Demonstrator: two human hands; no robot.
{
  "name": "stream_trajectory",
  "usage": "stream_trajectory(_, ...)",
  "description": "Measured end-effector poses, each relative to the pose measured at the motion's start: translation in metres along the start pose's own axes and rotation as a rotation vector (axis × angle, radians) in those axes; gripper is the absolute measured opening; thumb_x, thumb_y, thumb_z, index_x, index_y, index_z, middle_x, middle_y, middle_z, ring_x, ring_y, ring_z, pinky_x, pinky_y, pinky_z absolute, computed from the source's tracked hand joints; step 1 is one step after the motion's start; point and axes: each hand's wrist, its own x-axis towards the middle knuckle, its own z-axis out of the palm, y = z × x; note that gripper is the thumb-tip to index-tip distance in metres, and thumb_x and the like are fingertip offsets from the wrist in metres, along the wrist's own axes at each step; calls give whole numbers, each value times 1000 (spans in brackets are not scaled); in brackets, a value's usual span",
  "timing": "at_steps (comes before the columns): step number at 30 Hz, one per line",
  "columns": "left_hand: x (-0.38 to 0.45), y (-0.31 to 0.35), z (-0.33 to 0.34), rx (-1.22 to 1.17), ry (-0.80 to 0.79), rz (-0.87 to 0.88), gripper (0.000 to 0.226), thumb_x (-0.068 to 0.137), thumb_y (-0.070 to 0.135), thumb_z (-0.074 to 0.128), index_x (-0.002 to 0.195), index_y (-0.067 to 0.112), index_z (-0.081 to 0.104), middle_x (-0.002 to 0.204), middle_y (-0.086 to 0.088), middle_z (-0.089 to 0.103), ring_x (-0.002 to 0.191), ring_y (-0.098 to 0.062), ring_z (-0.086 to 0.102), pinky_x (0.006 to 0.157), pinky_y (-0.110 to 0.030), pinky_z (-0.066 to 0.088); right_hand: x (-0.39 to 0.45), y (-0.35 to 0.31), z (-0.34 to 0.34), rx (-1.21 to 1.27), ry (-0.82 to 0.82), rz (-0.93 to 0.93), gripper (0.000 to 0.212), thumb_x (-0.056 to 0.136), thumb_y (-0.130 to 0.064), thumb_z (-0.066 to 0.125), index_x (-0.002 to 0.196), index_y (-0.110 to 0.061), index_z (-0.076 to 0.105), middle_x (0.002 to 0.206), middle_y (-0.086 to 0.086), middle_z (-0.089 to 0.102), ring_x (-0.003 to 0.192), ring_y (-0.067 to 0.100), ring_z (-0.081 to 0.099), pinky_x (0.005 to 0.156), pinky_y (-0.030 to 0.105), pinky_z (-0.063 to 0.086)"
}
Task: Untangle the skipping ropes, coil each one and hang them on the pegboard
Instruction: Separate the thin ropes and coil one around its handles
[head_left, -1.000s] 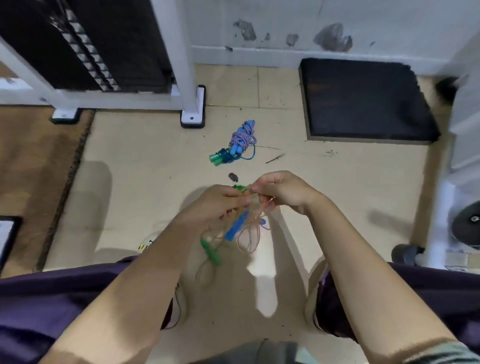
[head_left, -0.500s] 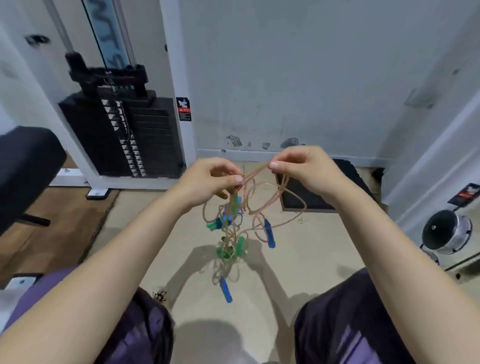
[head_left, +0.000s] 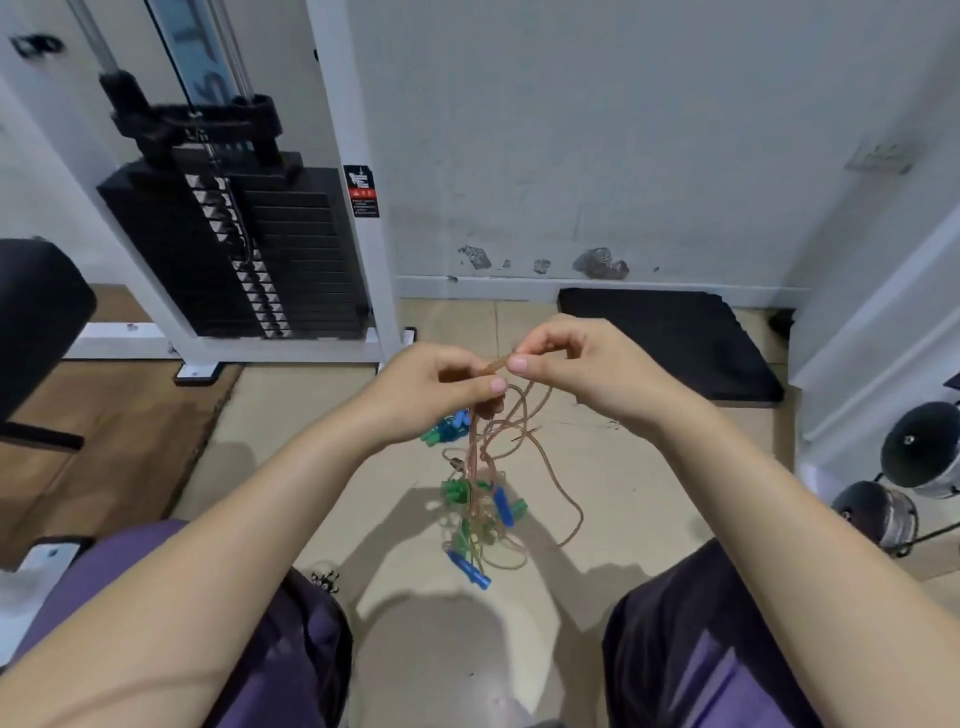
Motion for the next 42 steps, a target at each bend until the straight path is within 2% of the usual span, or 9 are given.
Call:
stream_trajectory(5,5,0,-12,-23,203,77,8,83,28,75,89,23,78,80,6,77,79,-7,71,78,-28,56,5,8,-4,-2,-109,94,19,86,-25,73,86,-7,67,70,7,69,66,14,63,74,26,49)
stream_trajectory(8,4,3,-14,-223,239,83,9,83,29,73,81,20,76,70,-1,73,67,-16,69,67,-25,55,7,12,-3,-60,-166,125,11,87,-18,72,83,-8,68,70,7,70,67,15,64,75,27,51)
stream_trajectory(13,4,2,-22,-333,225,31,19,93,26,64,79,14,68,50,6,40,44,-10,36,48,-24,40,5,10,-6,32,-144,115,14,88,-9,69,97,1,71,90,18,74,82,23,70,84,32,57)
stream_trajectory(21,-2,8,-9,-228,-87,-75,39,89,50,60,95,14,72,69,-4,67,64,-18,64,68,-26,56,1,2,0,186,-64,71,6,85,-8,72,89,-3,70,71,13,71,59,27,63,59,31,51)
stream_trajectory(25,2,5,-2,-309,25,-50,32,95,37,56,79,12,64,63,-3,62,61,-19,62,66,-25,54,-1,6,7,206,-104,100,6,89,-10,68,89,-5,66,67,11,69,55,25,64,55,29,52)
stream_trajectory(29,8,1,-11,-485,172,-37,34,101,28,52,72,13,62,57,-1,55,52,-17,53,59,-24,50,0,13,4,47,-217,160,8,88,-11,71,91,-3,71,74,10,71,69,20,66,69,32,55)
stream_trajectory(31,9,0,-16,-391,212,-55,36,97,32,56,67,16,65,53,0,51,48,-15,47,57,-24,46,1,15,1,-70,-226,171,7,86,-9,73,91,-5,74,78,9,73,73,17,68,73,34,58)
stream_trajectory(35,6,-2,-25,20,85,-158,51,96,49,55,64,14,74,48,-2,51,49,-14,47,62,-27,43,2,17,-1,-226,-109,144,8,83,-10,76,80,-18,76,64,0,72,59,10,66,53,25,52)
stream_trajectory(42,0,-7,-25,33,-134,-134,5,85,13,75,86,10,78,79,-7,75,77,-16,67,88,-37,54,5,19,0,-224,10,102,9,80,-20,79,89,-19,80,79,-1,76,69,4,61,69,25,54)
